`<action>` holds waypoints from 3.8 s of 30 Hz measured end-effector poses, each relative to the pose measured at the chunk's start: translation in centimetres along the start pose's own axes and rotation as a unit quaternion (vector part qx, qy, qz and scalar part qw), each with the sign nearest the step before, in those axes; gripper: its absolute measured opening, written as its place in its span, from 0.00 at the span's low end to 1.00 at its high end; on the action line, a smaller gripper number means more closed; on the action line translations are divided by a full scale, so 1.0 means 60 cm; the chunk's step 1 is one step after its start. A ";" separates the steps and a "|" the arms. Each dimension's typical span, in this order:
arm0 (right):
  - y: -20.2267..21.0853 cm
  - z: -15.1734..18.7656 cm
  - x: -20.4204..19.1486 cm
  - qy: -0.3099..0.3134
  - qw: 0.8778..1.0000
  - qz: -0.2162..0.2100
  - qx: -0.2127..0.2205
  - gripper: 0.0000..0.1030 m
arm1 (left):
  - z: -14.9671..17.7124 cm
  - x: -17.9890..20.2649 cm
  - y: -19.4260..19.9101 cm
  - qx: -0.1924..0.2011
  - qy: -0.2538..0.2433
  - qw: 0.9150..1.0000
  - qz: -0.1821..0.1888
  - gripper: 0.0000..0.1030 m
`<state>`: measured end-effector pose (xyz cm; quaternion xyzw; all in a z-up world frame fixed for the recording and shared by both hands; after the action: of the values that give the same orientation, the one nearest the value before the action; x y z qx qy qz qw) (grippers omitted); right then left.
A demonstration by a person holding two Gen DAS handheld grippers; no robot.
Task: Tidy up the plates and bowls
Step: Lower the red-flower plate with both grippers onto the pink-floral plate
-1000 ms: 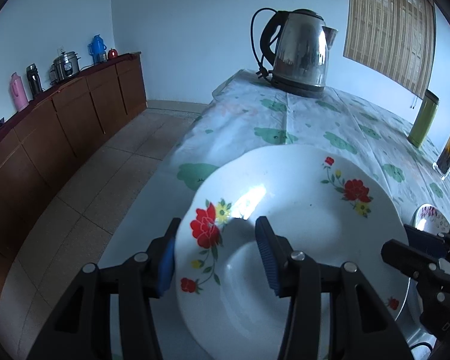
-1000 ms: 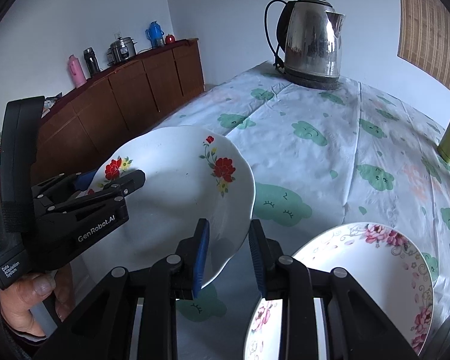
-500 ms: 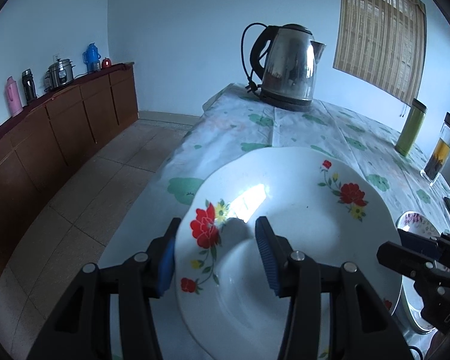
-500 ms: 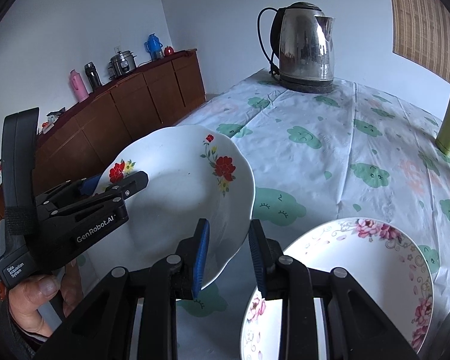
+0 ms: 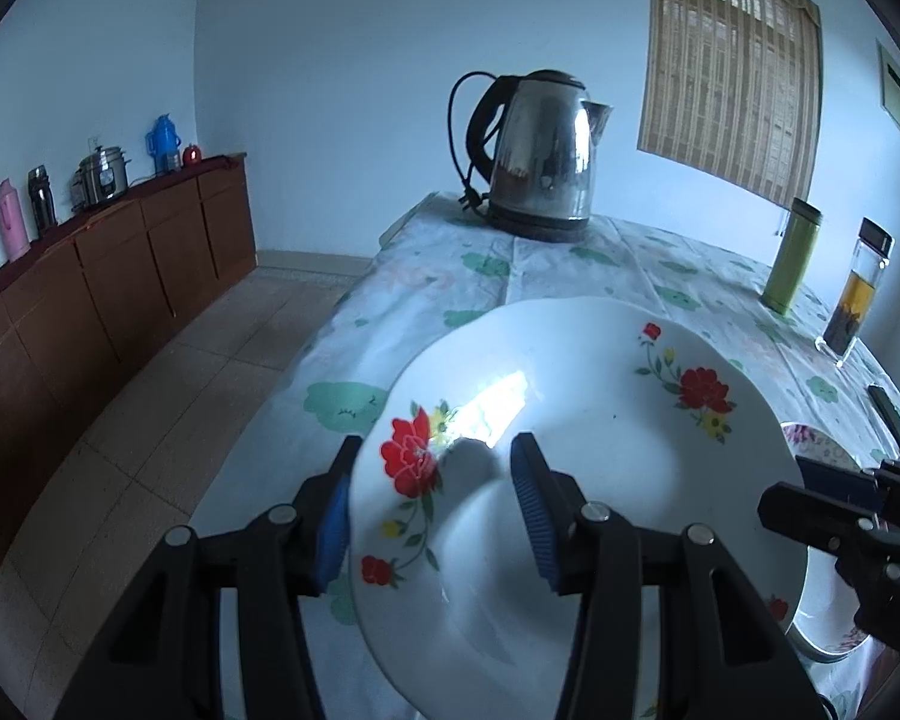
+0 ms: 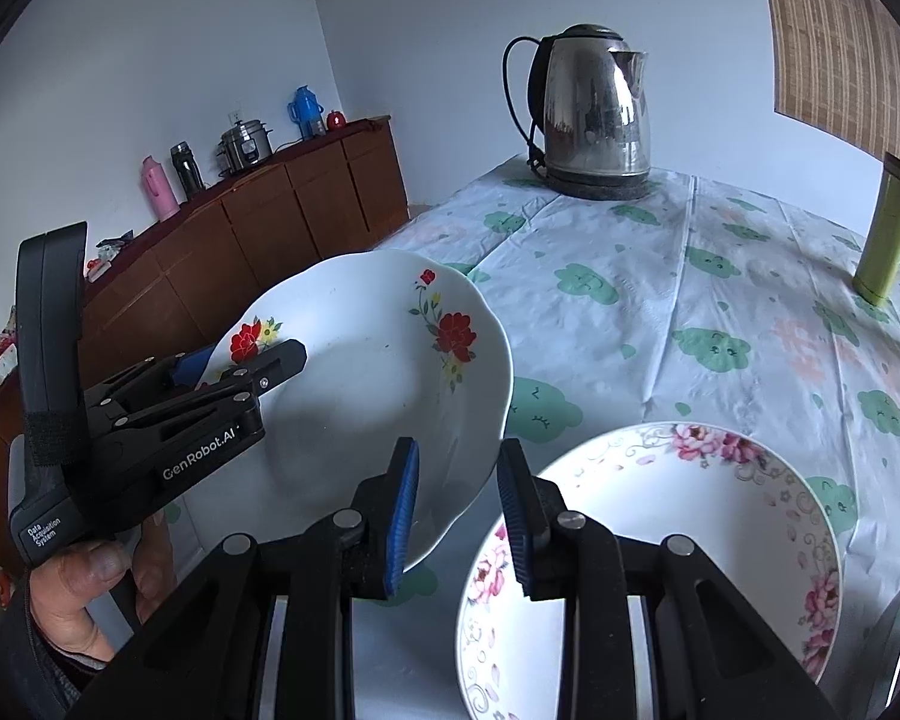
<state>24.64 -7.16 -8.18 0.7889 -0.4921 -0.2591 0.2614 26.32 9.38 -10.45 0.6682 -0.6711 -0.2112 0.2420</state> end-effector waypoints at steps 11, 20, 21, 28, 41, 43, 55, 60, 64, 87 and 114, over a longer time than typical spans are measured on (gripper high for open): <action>0.042 0.002 0.032 -0.018 0.999 0.014 0.024 0.29 | -0.004 0.048 0.011 0.019 -0.029 0.999 0.029 0.47; 0.055 0.011 0.043 -0.021 0.999 0.019 0.030 0.29 | -0.003 0.068 0.017 0.024 -0.040 0.998 0.045 0.47; 0.056 0.013 0.045 -0.023 0.999 0.020 0.029 0.29 | -0.003 0.071 0.019 0.026 -0.041 0.998 0.048 0.47; 0.065 0.024 0.061 -0.034 0.999 0.028 0.030 0.29 | 0.000 0.094 0.027 0.037 -0.059 0.996 0.062 0.47; 0.082 0.045 0.097 -0.055 0.997 0.036 0.032 0.29 | 0.003 0.136 0.034 0.046 -0.084 0.992 0.084 0.47; 0.083 0.047 0.101 -0.057 0.997 0.037 0.032 0.29 | 0.003 0.139 0.035 0.047 -0.086 0.991 0.086 0.47; 0.092 0.051 0.112 -0.064 0.996 0.042 0.037 0.29 | 0.001 0.156 0.041 0.051 -0.084 0.991 0.093 0.47; 0.099 0.050 0.122 -0.068 0.996 0.049 0.040 0.29 | -0.002 0.170 0.049 0.056 -0.090 0.991 0.086 0.47; 0.106 0.050 0.134 -0.074 0.995 0.054 0.044 0.29 | -0.002 0.185 0.047 0.050 -0.095 0.990 0.086 0.47; 0.134 0.069 0.197 -0.099 0.990 0.089 0.047 0.29 | 0.009 0.255 0.043 0.048 -0.102 0.988 0.102 0.47; 0.125 0.081 0.216 -0.100 0.988 0.118 0.029 0.29 | 0.024 0.275 0.040 0.045 -0.128 0.985 0.103 0.47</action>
<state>21.54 -22.58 -8.69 0.7026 -0.6129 -0.2892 0.2170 23.71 -7.10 -9.45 0.5729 -0.7706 -0.2389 0.1445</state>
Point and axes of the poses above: each gripper's, at about its wrist camera, not at the fingertips, and y roughly against the way its jaws point, x to its right, z to its underside, the point moved 7 cm from there along -y, roughly the way its jaws point, and after that the axes turned 2 degrees about -z, right-handed, at the moved point
